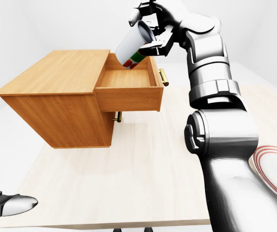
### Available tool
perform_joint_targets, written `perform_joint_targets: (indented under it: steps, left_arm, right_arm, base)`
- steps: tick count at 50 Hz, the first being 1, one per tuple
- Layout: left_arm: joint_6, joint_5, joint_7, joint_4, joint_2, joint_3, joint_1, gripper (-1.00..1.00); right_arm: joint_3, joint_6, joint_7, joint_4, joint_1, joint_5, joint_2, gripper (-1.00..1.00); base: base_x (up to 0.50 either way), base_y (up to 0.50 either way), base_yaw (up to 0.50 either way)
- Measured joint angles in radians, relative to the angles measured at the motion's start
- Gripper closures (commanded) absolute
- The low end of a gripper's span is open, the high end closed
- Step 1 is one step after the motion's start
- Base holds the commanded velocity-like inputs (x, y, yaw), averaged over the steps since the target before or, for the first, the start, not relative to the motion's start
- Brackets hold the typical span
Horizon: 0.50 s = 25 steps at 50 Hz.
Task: Put the ketchup in the top drawer of the cabinet.
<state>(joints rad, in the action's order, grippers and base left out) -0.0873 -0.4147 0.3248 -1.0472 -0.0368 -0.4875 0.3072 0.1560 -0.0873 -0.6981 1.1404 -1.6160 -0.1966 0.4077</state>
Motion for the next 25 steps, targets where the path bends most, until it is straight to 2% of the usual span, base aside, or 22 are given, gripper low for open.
perform_joint_targets:
  steps: [25]
  left_arm:
    - [0.000,-0.010,-0.004,0.000,0.003,-0.010,-0.004,-1.00]
  right_arm:
    - [0.000,0.000,0.000,0.000,0.021,0.010,-0.009,1.00]
  base:
    - [0.00,0.00,0.00]
